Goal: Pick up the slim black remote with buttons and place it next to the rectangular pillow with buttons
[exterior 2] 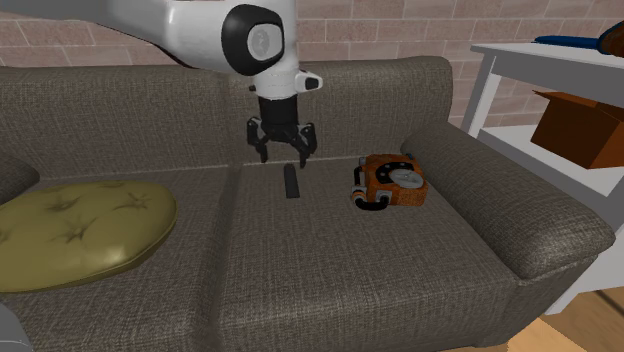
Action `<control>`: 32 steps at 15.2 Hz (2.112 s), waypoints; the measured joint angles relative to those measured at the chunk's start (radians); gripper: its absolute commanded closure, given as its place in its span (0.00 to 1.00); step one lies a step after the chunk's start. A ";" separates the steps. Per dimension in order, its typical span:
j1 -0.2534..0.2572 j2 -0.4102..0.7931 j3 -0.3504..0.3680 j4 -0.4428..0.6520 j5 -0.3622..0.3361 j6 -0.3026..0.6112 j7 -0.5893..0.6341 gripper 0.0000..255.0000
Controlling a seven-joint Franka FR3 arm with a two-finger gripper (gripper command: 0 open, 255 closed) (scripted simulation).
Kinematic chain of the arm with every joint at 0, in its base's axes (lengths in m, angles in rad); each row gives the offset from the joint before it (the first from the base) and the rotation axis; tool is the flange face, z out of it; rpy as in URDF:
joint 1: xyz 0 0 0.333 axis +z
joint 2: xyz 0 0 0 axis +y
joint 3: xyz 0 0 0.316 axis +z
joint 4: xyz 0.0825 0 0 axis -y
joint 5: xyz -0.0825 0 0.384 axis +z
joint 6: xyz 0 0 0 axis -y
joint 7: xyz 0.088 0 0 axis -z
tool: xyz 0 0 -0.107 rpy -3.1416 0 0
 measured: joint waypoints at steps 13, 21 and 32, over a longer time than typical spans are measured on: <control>0.055 0.508 0.049 0.390 -0.001 0.047 -0.149 0.00; 0.081 0.700 0.069 0.538 -0.017 0.065 -0.191 0.00; 0.085 0.727 0.069 0.515 -0.020 0.115 -0.189 1.00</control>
